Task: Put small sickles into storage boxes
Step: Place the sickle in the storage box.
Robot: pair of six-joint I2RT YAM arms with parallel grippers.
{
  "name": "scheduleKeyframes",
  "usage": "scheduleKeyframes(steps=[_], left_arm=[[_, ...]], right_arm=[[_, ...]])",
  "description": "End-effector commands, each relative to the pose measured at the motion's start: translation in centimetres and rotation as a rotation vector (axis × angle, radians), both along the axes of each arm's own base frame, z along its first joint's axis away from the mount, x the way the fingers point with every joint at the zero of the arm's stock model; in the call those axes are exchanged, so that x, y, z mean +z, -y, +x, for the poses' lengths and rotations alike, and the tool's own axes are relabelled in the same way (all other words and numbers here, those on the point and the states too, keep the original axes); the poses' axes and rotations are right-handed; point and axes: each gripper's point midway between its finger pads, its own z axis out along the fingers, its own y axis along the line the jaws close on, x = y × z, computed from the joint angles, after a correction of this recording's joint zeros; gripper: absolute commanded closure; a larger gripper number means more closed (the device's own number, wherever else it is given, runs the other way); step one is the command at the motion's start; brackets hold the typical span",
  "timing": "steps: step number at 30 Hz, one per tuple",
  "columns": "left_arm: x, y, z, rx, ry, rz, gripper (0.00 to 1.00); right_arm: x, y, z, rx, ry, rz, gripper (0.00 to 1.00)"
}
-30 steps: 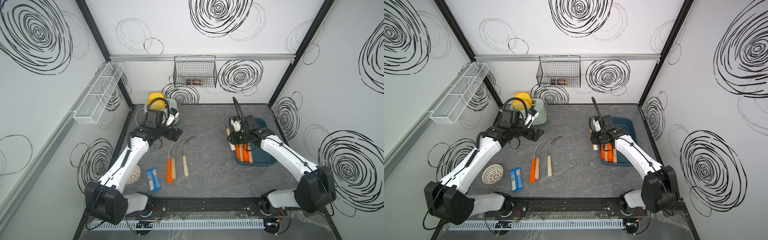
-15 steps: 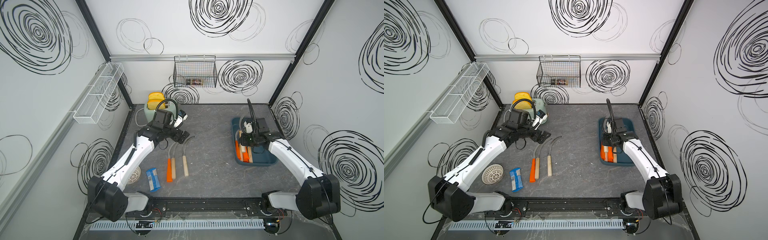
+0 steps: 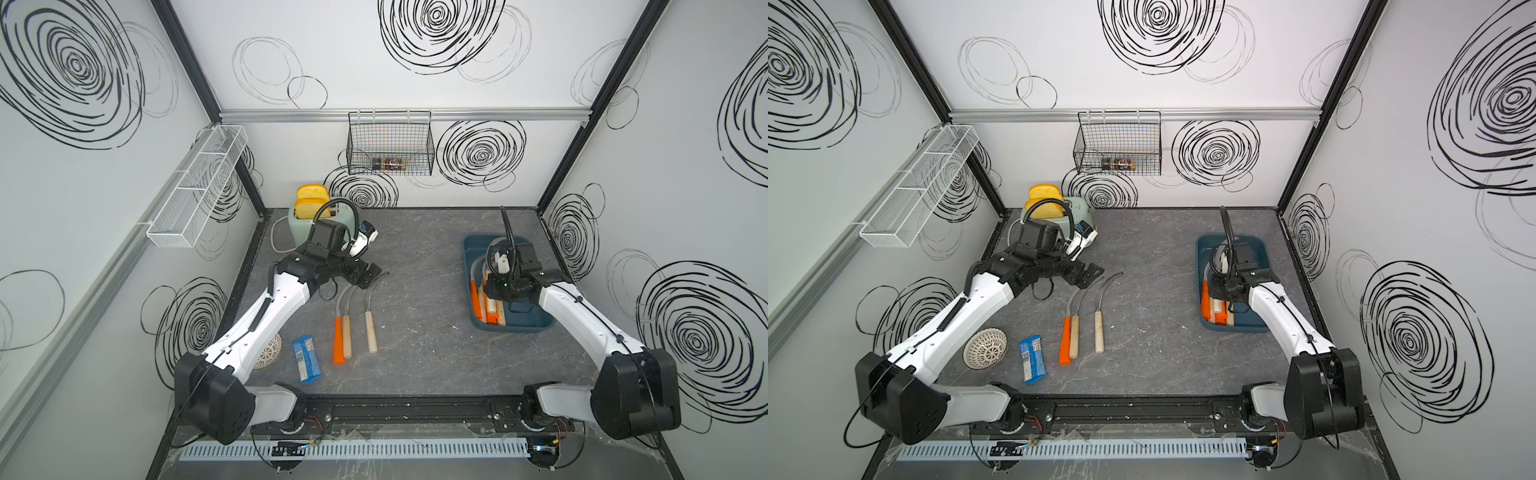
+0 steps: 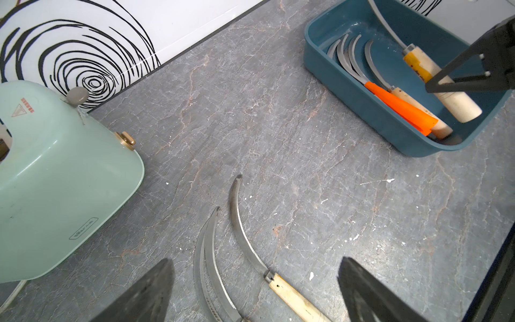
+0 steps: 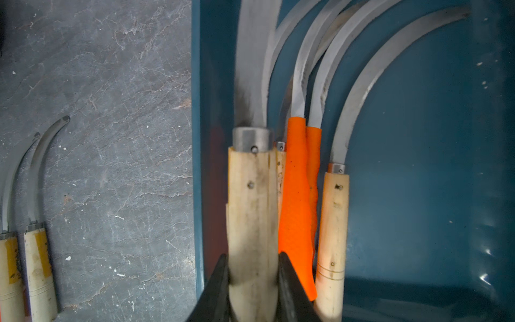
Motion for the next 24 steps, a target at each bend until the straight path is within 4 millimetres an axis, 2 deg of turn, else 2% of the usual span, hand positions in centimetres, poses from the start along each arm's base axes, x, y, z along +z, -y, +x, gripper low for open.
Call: scheduleKeyframes(steps=[1, 5, 12, 24], left_arm=[[2.7, 0.3, 0.0, -0.018, 0.077, -0.034, 0.04], [3.1, -0.2, 0.0, -0.009, 0.072, -0.063, 0.04], [3.8, -2.2, 0.7, 0.044, 0.061, -0.113, 0.04], [3.2, -3.5, 0.6, 0.072, 0.047, -0.115, 0.04]], right_arm=[[0.0, 0.1, 0.9, -0.009, 0.025, 0.004, 1.00], [-0.3, 0.1, 1.2, -0.010, 0.021, 0.001, 1.00], [-1.4, 0.2, 1.5, -0.012, 0.000, -0.010, 1.00], [-3.5, 0.3, 1.2, -0.007, -0.044, -0.022, 0.99]])
